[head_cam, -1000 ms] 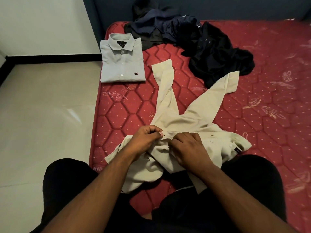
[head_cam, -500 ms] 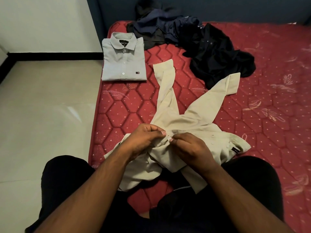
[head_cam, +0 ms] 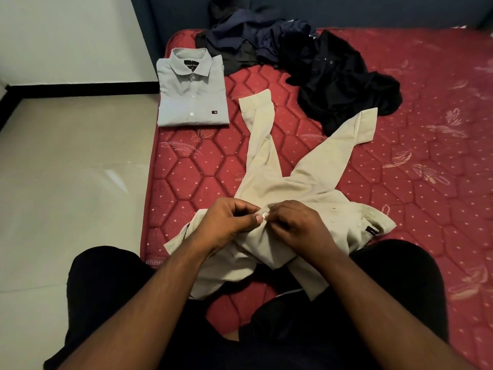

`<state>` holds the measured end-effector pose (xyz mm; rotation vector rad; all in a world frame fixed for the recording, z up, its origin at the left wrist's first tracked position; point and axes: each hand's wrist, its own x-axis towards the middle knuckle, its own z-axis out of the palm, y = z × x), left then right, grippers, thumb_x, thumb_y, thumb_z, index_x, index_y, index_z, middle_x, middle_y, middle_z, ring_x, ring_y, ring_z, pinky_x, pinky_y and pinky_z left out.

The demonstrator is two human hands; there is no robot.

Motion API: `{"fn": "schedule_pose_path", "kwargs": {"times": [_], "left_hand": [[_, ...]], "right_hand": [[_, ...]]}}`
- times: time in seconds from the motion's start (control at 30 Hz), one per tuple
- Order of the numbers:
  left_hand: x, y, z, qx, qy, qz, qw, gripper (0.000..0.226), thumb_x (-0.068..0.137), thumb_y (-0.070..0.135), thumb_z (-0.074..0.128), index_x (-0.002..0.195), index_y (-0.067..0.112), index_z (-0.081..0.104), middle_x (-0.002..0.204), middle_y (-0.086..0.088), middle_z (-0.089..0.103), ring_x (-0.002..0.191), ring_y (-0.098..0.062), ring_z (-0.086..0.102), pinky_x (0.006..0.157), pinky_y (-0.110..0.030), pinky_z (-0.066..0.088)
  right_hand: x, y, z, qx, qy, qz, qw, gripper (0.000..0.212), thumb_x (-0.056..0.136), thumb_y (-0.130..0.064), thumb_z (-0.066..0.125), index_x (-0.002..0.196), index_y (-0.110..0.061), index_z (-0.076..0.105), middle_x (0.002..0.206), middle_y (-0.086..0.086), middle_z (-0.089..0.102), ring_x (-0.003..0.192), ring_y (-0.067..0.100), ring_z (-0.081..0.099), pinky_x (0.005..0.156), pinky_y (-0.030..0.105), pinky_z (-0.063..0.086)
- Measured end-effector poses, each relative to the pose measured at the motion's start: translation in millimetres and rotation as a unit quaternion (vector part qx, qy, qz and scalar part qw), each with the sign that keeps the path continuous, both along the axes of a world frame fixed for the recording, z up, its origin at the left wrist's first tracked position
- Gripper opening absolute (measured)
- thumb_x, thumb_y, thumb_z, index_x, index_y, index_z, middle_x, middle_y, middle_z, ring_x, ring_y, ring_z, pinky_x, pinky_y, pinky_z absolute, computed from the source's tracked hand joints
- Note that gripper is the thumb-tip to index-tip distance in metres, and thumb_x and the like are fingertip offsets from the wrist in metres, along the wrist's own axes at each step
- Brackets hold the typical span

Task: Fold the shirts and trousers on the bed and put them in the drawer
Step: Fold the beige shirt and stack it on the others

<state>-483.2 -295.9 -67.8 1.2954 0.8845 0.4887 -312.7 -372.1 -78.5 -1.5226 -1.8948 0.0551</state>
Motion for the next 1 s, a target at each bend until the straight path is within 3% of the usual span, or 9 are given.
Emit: {"fn": "schedule_pose_path", "kwargs": {"times": [0.2, 0.4, 0.5, 0.67, 0.8, 1.0], "left_hand": [[3, -8, -4, 0.037, -0.006, 0.059, 0.998, 0.019, 0.079, 0.0, 0.076, 0.098, 0.001, 0.076, 0.076, -0.008, 0.075, 0.066, -0.007, 0.063, 0.064, -0.019, 0.049], [7, -15, -8, 0.155, 0.005, 0.092, 0.984, 0.013, 0.078, 0.0, 0.076, 0.088, 0.007, 0.079, 0.081, 0.002, 0.076, 0.069, -0.001, 0.064, 0.069, -0.016, 0.049], [7, -13, -10, 0.089, -0.017, 0.086, 0.992, 0.011, 0.079, 0.0, 0.076, 0.09, 0.004, 0.077, 0.083, -0.003, 0.076, 0.075, -0.007, 0.066, 0.072, -0.019, 0.051], [9, -13, -12, -0.064, -0.055, 0.104, 0.991, 0.012, 0.077, -0.006, 0.073, 0.089, -0.001, 0.073, 0.078, -0.008, 0.073, 0.069, -0.01, 0.065, 0.067, -0.017, 0.054], [9, -13, -14, -0.137, -0.087, 0.108, 0.981, 0.018, 0.076, -0.009, 0.071, 0.094, -0.005, 0.071, 0.085, -0.015, 0.073, 0.075, -0.017, 0.068, 0.075, -0.023, 0.057], [12, -13, -13, -0.221, -0.104, 0.104, 0.964, 0.019, 0.07, -0.006, 0.073, 0.089, -0.001, 0.073, 0.084, -0.016, 0.073, 0.072, -0.02, 0.069, 0.069, -0.025, 0.058]], "right_hand": [[0, 5, 0, -0.023, -0.016, 0.016, 0.999, 0.018, 0.081, -0.016, 0.054, 0.071, -0.006, 0.064, 0.074, 0.005, 0.066, 0.069, 0.024, 0.063, 0.064, 0.031, 0.045], [0, 8, -3, -0.034, -0.024, -0.003, 0.999, 0.021, 0.081, -0.019, 0.052, 0.068, -0.006, 0.062, 0.072, 0.005, 0.065, 0.067, 0.025, 0.061, 0.06, 0.036, 0.047], [-3, 3, -3, -0.003, -0.027, -0.007, 1.0, 0.02, 0.083, -0.015, 0.053, 0.071, -0.005, 0.065, 0.08, 0.006, 0.069, 0.072, 0.025, 0.064, 0.063, 0.034, 0.05], [-3, 2, -6, 0.018, -0.018, -0.004, 1.0, 0.02, 0.085, -0.013, 0.055, 0.074, -0.002, 0.066, 0.083, 0.008, 0.069, 0.073, 0.028, 0.065, 0.061, 0.036, 0.051], [-2, 0, -5, -0.006, 0.014, 0.004, 1.0, 0.023, 0.086, -0.014, 0.054, 0.099, -0.005, 0.071, 0.087, 0.007, 0.07, 0.077, 0.024, 0.065, 0.063, 0.034, 0.052], [3, -4, -2, 0.02, -0.007, 0.015, 1.0, 0.021, 0.085, -0.016, 0.056, 0.088, -0.005, 0.073, 0.089, 0.008, 0.071, 0.077, 0.026, 0.068, 0.059, 0.031, 0.053]]}}
